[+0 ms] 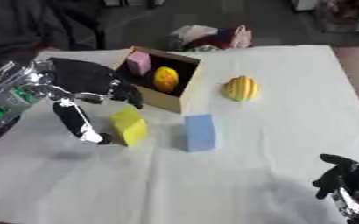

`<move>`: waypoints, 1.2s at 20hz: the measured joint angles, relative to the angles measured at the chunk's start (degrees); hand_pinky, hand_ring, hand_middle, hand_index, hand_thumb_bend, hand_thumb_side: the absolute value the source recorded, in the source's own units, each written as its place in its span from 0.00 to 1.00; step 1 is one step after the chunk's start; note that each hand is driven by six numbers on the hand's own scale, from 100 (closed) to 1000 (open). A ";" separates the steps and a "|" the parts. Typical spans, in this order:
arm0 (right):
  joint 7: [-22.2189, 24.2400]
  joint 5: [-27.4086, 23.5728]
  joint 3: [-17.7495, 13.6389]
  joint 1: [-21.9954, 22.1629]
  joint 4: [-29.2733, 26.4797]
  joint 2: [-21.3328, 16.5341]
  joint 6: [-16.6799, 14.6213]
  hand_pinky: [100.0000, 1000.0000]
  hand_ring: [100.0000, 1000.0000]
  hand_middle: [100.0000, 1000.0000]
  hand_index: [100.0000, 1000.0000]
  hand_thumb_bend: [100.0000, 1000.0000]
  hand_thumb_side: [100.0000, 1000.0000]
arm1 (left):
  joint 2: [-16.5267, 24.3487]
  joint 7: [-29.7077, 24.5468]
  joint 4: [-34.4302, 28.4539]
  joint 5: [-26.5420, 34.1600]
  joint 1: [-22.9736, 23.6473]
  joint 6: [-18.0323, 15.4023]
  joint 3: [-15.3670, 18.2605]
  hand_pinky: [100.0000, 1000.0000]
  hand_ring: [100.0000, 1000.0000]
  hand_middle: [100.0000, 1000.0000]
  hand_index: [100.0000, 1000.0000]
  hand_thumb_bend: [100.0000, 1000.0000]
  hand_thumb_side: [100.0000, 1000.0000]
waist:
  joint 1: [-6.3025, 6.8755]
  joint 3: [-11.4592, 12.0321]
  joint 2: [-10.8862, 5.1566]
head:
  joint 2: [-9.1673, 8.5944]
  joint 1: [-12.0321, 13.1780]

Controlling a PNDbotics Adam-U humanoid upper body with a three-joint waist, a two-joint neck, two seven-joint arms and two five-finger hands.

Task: Pick up objects on the table and place them in the box.

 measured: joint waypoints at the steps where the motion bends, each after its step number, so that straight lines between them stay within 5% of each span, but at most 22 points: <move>1: 0.00 0.00 0.00 0.00 0.00 0.00 0.00 0.65 0.40 0.45 0.81 0.00 0.37 | -0.79 0.38 1.67 -1.62 -0.48 -0.43 -0.25 0.83 0.85 0.86 0.93 0.39 0.54 | 0.00 -0.01 0.02 | 0.00 0.00; 17: 0.06 0.00 0.05 0.00 0.00 0.00 0.05 0.65 0.40 0.45 0.81 0.00 0.38 | -5.27 9.26 12.10 -17.74 -2.21 -7.11 -1.07 0.84 0.87 0.91 0.95 0.46 0.58 | -0.07 -0.07 0.15 | 0.00 -0.07; 24: 0.07 0.00 0.11 0.00 0.00 0.00 0.06 0.65 0.40 0.45 0.81 0.00 0.38 | -5.89 14.10 12.45 -19.06 -1.72 -6.62 -0.53 0.61 0.49 0.49 0.70 0.12 0.33 | -0.10 0.00 0.25 | -0.08 -0.36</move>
